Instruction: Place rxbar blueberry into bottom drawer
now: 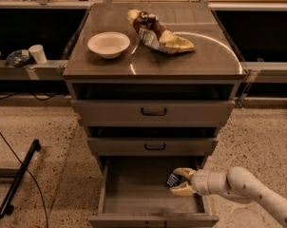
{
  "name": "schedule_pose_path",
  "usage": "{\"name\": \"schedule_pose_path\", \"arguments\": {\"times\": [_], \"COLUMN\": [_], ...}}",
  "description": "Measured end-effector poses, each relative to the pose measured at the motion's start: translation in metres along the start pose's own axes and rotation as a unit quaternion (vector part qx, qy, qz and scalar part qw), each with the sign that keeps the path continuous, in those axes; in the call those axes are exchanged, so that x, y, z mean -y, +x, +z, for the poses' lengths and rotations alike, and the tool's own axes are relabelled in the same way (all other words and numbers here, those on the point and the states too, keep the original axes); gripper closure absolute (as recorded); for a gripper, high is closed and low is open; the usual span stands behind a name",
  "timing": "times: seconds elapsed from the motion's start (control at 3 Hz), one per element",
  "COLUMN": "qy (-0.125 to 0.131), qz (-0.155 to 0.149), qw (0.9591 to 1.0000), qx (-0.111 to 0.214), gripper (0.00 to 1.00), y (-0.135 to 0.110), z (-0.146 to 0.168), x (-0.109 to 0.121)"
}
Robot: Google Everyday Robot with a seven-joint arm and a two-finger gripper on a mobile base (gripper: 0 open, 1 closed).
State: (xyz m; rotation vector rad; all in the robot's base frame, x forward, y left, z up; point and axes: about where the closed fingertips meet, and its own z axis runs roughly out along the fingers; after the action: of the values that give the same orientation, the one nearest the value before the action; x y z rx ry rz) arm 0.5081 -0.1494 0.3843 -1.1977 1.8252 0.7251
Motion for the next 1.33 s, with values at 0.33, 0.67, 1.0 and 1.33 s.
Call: {"name": "schedule_pose_path", "arguments": {"times": [0.33,0.67,1.0,1.33], "qy": [-0.005,-0.024,-0.017,-0.019], "qz": [0.008,0.013,0.01,-0.016], "qw": [0.9999,0.9996,0.9996,0.9979], "qx": [0.005,0.001,0.019,0.06], "gripper": [1.0,1.0,1.0,1.0], "y": [0.006,0.01,0.031,0.06], "z": [0.009,0.022,0.05,0.093], "x": [-0.005,-0.01,0.006,0.017]}}
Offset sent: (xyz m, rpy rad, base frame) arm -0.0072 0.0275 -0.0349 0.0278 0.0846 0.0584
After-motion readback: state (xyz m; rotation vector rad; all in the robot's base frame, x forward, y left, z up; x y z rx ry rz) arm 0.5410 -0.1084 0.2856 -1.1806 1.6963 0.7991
